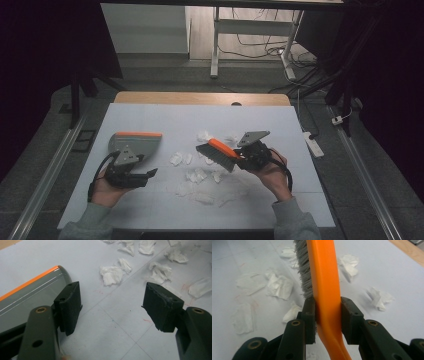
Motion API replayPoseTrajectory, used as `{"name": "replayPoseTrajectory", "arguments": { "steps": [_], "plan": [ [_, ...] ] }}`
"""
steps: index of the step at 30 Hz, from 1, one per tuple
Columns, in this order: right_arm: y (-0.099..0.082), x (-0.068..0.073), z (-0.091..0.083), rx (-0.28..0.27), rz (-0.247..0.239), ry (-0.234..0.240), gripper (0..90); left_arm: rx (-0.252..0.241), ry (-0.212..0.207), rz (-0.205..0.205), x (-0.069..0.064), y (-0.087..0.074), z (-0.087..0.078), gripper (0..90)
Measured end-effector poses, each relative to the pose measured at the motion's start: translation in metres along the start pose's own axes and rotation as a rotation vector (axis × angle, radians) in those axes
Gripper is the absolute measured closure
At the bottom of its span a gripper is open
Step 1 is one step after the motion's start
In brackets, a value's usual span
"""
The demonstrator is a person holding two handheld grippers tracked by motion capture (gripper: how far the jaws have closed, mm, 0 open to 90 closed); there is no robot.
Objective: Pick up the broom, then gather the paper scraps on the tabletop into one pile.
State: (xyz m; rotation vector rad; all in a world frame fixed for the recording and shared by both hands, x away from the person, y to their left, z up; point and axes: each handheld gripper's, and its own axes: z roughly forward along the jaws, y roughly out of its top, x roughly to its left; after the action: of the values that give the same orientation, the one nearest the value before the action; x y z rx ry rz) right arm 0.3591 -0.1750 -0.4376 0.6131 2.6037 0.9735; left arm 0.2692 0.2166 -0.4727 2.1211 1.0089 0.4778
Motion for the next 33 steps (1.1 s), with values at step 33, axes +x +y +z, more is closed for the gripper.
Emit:
{"name": "replayPoseTrajectory", "arguments": {
  "steps": [33],
  "plan": [
    [0.028, -0.082, 0.016, 0.226, 0.131, -0.229, 67.4, -0.035, -0.057, -0.059, 0.003, -0.012, 0.004, 23.7]
  ]
}}
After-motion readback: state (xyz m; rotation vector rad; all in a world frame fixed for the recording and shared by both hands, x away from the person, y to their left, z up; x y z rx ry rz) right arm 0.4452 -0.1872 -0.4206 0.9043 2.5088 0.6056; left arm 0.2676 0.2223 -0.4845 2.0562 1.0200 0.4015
